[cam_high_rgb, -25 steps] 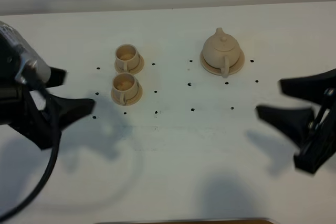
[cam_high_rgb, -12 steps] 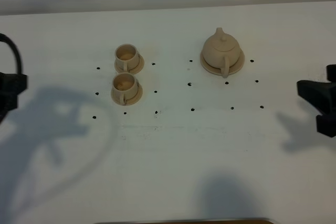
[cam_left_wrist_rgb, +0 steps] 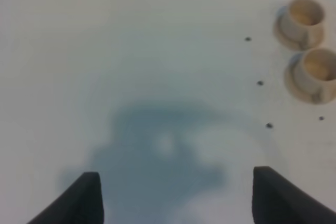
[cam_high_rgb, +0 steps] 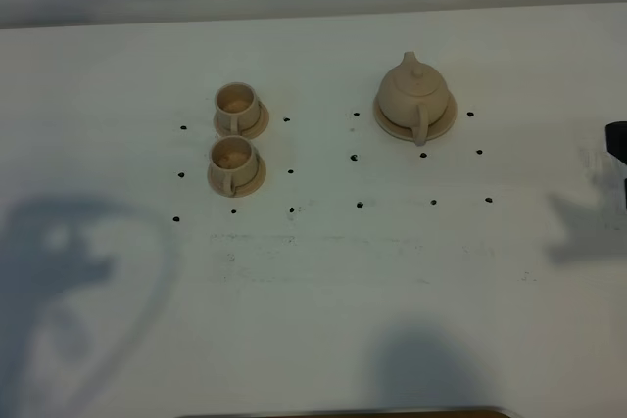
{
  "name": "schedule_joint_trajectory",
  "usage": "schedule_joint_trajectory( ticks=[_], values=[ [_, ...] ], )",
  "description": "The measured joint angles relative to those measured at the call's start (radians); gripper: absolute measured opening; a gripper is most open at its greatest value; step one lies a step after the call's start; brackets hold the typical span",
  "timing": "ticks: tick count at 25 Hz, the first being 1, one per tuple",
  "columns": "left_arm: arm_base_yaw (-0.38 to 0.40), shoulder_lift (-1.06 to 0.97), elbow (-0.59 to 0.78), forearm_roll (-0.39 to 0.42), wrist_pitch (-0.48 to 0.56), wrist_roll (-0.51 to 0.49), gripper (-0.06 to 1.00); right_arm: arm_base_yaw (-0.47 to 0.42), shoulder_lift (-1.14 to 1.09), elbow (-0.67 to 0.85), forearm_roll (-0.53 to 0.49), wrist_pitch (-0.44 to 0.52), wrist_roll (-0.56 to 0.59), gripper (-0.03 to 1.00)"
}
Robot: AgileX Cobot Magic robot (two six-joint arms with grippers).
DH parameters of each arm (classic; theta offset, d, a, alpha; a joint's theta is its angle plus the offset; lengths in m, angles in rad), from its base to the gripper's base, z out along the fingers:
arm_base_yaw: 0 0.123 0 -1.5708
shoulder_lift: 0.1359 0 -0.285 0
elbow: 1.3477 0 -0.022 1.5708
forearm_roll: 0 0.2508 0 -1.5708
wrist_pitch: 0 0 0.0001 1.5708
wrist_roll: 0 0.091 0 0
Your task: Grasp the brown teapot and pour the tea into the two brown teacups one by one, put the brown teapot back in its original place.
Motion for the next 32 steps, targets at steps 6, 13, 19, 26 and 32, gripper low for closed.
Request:
schedule_joint_trajectory(
  ticks=[6, 13, 19, 26, 32],
  values=[
    [0.0, -0.103, 0.002, 0.018, 0.132, -0.018, 0.65, 0.019, 0.104, -0.002, 0.014, -0.013, 0.01, 0.47],
    [0.0, -0.326, 0.131, 0.021, 0.204, -0.061, 0.65, 0.019, 0.151, -0.002, 0.103, -0.043, -0.048, 0.47],
    [0.0, -0.486, 0.187, 0.006, 0.263, -0.102, 0.63, 0.045, 0.168, -0.002, 0.135, -0.052, -0.076, 0.47],
    [-0.023, -0.614, 0.267, -0.001, 0.248, -0.105, 0.61, 0.047, 0.235, -0.002, 0.137, -0.054, -0.077, 0.47],
    [-0.033, -0.69, 0.298, 0.021, 0.284, -0.095, 0.6, 0.047, 0.311, -0.003, 0.144, -0.072, -0.082, 0.47]
  ],
)
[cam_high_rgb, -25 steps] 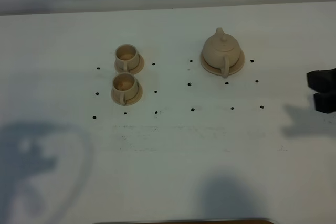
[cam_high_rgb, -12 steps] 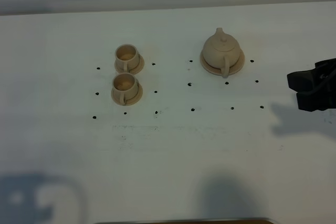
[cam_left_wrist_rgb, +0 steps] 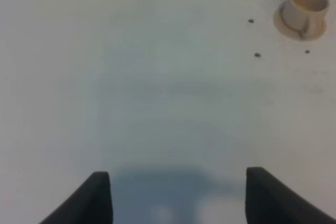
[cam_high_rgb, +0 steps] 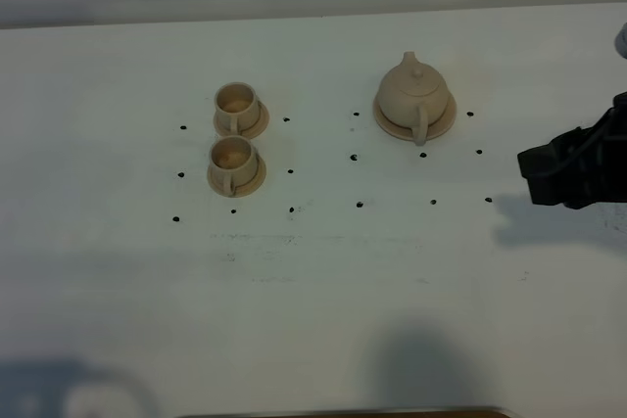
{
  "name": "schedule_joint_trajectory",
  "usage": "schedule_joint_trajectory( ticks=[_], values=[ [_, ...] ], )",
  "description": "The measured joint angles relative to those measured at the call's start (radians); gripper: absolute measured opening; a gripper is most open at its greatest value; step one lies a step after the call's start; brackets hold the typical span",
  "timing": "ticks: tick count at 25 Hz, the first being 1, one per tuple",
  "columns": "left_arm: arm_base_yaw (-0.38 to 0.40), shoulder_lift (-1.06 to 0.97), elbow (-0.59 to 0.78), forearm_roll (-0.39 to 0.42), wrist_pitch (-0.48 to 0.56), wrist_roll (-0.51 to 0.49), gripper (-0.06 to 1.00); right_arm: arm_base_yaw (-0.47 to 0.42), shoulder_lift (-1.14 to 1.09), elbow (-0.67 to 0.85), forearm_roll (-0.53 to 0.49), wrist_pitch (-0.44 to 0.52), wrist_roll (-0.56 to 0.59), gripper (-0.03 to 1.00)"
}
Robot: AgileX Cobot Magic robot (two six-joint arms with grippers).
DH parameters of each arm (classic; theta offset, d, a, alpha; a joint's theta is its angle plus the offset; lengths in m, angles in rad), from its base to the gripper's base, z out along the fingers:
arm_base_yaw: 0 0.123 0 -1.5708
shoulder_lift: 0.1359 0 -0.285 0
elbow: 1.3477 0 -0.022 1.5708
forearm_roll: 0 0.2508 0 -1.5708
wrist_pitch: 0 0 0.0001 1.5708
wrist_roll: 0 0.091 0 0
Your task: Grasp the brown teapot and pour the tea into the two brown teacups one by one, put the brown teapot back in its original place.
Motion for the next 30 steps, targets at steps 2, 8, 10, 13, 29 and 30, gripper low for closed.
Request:
schedule_joint_trajectory(
  ticks=[2, 8, 10, 13, 29, 30],
  values=[
    [0.0, -0.013, 0.0, 0.002, 0.006, 0.0, 0.6, 0.0, 0.024, 0.0, 0.021, -0.005, -0.013, 0.47],
    [0.0, -0.013, 0.005, 0.003, 0.006, 0.0, 0.6, 0.0, 0.054, 0.0, 0.084, -0.029, -0.084, 0.47],
    [0.0, -0.013, 0.005, 0.003, 0.006, 0.0, 0.6, 0.0, 0.065, 0.0, 0.089, -0.034, -0.086, 0.47],
    [0.0, -0.014, 0.005, 0.003, 0.006, 0.0, 0.6, 0.0, 0.088, 0.0, 0.094, -0.042, -0.089, 0.47],
    [-0.033, -0.017, 0.005, 0.004, 0.006, 0.001, 0.6, 0.011, 0.154, 0.0, 0.173, -0.079, -0.142, 0.47],
    [-0.033, -0.017, 0.005, 0.004, 0.006, 0.001, 0.6, 0.012, 0.155, 0.0, 0.177, -0.079, -0.142, 0.47]
  ],
)
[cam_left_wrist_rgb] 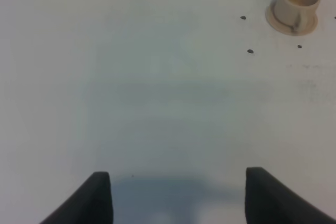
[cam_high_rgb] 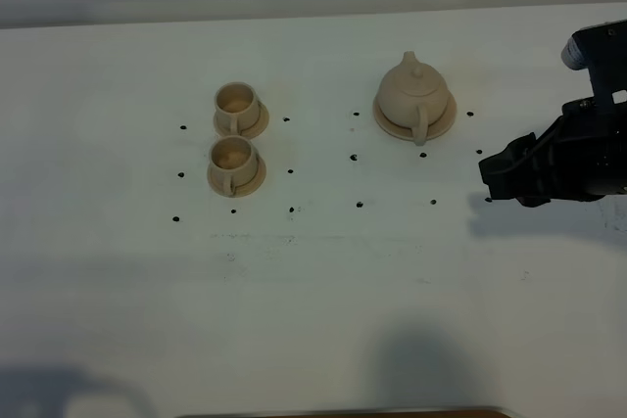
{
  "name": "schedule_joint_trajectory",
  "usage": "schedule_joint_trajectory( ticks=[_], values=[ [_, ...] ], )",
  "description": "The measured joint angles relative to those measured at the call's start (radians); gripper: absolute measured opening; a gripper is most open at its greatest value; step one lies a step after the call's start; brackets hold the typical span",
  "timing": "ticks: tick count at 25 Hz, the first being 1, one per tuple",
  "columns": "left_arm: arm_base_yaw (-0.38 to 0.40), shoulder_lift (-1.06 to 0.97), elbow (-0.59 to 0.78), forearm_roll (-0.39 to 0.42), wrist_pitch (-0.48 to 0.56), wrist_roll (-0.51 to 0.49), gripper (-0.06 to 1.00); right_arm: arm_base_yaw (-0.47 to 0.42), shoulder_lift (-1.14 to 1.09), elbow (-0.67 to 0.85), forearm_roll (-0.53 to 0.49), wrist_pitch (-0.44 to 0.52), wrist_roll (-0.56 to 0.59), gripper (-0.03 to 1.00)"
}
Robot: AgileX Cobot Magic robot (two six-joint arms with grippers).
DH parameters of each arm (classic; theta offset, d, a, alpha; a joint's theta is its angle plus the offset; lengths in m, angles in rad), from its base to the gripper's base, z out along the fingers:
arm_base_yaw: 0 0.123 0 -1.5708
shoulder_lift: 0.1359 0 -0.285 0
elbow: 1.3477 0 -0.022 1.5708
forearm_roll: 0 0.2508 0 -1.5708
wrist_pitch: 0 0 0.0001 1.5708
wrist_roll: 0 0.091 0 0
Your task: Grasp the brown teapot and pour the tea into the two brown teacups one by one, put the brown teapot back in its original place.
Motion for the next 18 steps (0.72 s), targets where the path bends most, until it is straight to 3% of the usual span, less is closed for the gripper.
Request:
schedule_joint_trajectory(
  ticks=[13, 18],
  values=[
    [0.0, 0.003, 0.0, 0.0, 0.0, 0.0, 0.6, 0.07, 0.026, 0.0, 0.022, -0.023, 0.004, 0.46],
    [0.0, 0.003, 0.0, 0.0, 0.001, 0.0, 0.6, 0.07, 0.075, 0.0, 0.024, -0.085, 0.047, 0.44]
  ],
)
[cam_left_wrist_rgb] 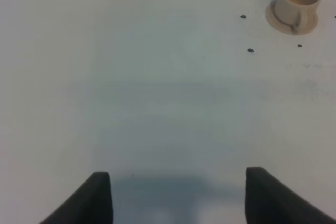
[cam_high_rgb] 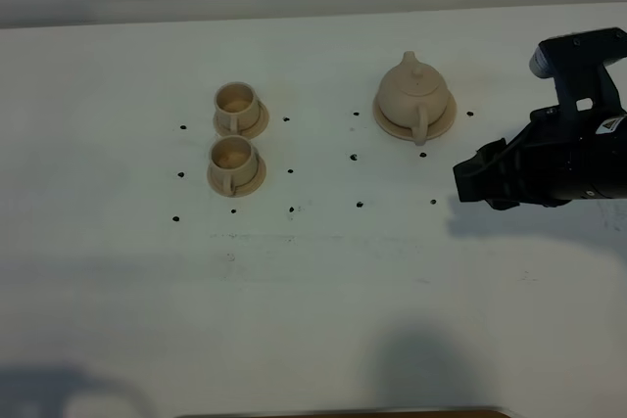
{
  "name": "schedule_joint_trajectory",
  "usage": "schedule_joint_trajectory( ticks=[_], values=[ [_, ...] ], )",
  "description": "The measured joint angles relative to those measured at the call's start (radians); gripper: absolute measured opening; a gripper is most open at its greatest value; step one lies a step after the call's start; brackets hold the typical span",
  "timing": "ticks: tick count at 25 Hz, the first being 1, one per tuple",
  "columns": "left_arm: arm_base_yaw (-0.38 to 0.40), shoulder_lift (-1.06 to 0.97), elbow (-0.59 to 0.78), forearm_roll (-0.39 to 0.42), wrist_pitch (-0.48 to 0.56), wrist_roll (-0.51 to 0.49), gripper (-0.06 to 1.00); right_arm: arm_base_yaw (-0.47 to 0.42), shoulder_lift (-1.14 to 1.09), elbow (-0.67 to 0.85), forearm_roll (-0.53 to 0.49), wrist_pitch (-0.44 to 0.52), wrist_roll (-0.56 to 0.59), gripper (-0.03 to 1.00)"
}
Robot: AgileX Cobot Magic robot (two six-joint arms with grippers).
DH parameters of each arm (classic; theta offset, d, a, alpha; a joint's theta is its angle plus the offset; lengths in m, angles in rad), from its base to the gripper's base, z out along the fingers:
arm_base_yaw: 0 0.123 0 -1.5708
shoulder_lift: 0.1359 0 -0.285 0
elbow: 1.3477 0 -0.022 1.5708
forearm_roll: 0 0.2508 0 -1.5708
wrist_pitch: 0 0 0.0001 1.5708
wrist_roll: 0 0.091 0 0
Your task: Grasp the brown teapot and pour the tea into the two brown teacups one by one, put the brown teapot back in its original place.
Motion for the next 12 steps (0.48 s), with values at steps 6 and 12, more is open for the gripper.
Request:
schedule_joint_trajectory(
  ticks=[6, 12],
  values=[
    [0.0, 0.0, 0.0, 0.0, -0.001, 0.0, 0.6, 0.002, 0.084, 0.0, -0.11, -0.117, 0.187, 0.44],
    [0.0, 0.0, 0.0, 0.0, -0.001, 0.0, 0.6, 0.033, 0.183, -0.041, -0.339, -0.161, 0.453, 0.44]
  ],
)
